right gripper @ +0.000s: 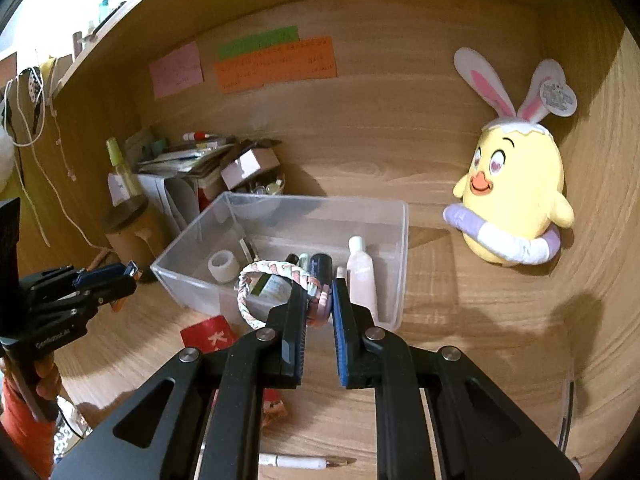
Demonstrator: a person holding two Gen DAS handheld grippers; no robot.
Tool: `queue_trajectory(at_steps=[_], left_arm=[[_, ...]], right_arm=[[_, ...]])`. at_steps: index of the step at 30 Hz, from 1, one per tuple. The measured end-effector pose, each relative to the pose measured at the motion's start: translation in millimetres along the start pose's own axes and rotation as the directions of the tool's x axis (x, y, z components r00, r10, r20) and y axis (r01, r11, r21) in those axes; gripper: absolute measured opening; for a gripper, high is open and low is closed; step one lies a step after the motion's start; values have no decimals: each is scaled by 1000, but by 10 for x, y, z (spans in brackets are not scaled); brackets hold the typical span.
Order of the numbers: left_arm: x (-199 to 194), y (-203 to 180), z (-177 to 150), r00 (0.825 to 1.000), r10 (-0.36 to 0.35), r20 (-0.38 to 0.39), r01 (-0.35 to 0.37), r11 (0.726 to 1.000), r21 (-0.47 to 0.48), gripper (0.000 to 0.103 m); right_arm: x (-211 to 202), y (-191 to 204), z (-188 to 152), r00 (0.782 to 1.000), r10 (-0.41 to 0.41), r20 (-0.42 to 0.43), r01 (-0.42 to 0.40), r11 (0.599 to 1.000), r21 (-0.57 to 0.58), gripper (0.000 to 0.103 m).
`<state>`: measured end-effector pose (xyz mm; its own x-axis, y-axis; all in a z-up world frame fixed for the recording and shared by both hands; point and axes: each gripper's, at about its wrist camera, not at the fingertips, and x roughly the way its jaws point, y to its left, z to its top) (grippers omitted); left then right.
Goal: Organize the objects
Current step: 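Carry the bracelet and Max box into the clear box and release both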
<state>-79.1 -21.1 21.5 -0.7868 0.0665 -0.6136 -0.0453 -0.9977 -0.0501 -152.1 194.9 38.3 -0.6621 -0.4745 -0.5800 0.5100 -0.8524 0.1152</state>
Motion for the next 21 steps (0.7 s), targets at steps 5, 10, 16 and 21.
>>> queue_trajectory(at_steps=[5,10,16,21], left_arm=[[23,-3,163,999,0,32,0,1000,-13,27],[68,9,300,998,-4,59,6,1000,-31,27],[207,12,452,998,-2,69,6,999,-49,27],[398,19,510,999,-3,42,6,998,-58,27]], right_arm=[[48,2,96,1000,6,14,-6,1000,-4,11],[113,-12,197,1000,4,27,-4,1000,2,11],[241,-48,288,1000,-10,24,10,1000,13,11],[447,-78,281,1000,-24,-14,24,1000,20,11]])
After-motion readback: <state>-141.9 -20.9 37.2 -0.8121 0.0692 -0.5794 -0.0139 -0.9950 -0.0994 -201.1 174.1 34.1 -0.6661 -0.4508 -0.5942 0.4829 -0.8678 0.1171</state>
